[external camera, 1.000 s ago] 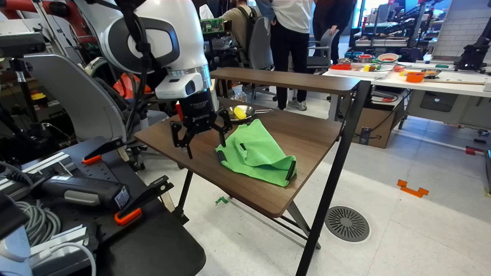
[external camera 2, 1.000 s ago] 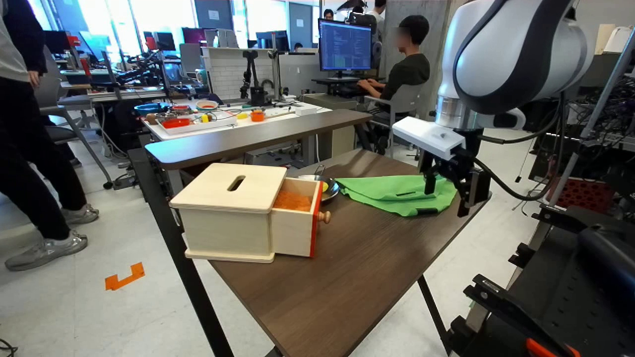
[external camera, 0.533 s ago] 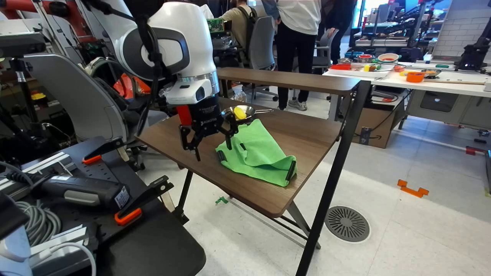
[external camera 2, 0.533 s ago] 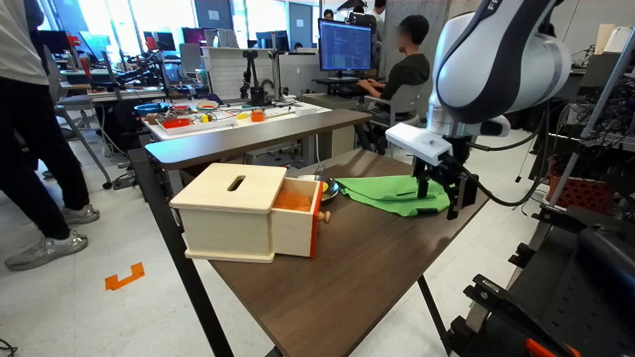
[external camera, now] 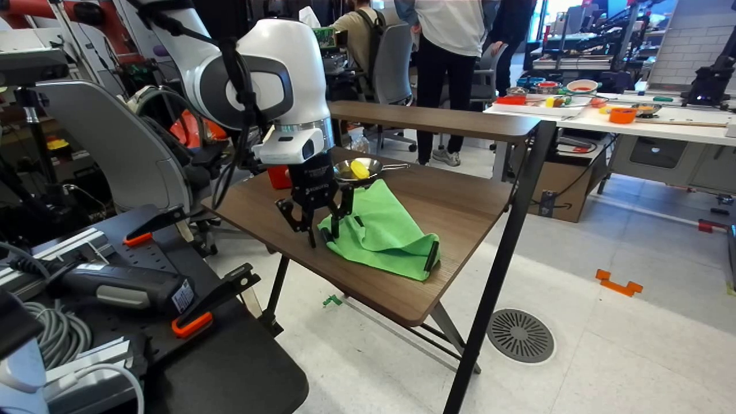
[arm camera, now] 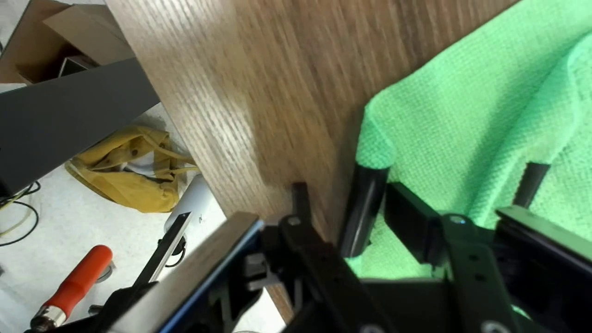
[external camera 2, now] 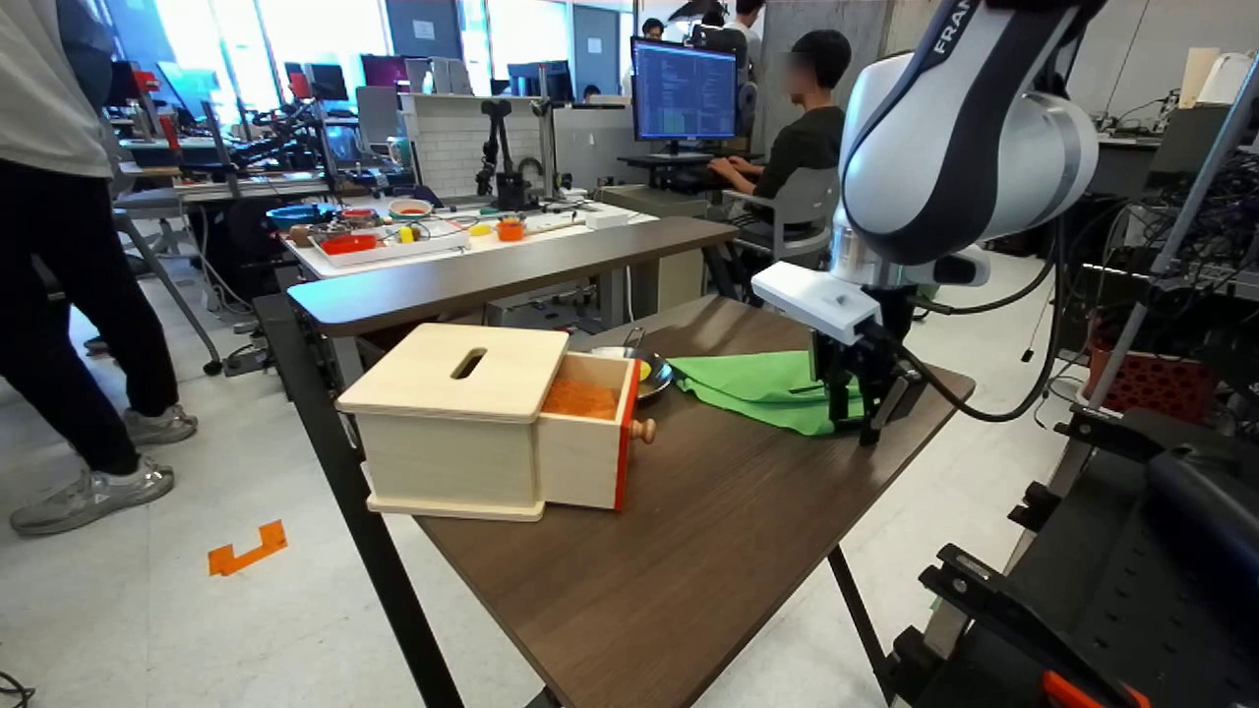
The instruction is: Fold the cloth on the table and put the cob on the pan
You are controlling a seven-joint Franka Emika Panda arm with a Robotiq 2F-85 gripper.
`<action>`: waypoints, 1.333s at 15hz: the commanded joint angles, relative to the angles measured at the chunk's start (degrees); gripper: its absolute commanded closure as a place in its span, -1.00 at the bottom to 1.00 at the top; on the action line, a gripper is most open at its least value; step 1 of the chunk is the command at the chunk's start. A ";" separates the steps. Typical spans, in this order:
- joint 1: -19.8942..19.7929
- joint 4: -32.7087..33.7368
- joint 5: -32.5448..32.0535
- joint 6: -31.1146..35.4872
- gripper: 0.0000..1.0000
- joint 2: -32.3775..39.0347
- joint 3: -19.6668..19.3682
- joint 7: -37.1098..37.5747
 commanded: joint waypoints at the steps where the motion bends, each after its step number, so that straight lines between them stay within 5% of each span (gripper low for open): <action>1: -0.96 0.66 1.78 -2.29 0.66 -0.72 1.04 -2.05; 3: -1.30 0.31 2.03 -2.63 1.00 -2.05 1.23 -2.28; 12: -3.72 1.84 1.40 -7.24 0.98 -9.59 -1.05 -3.67; 20: -7.61 9.72 2.42 -9.70 0.98 -3.89 -0.18 -5.13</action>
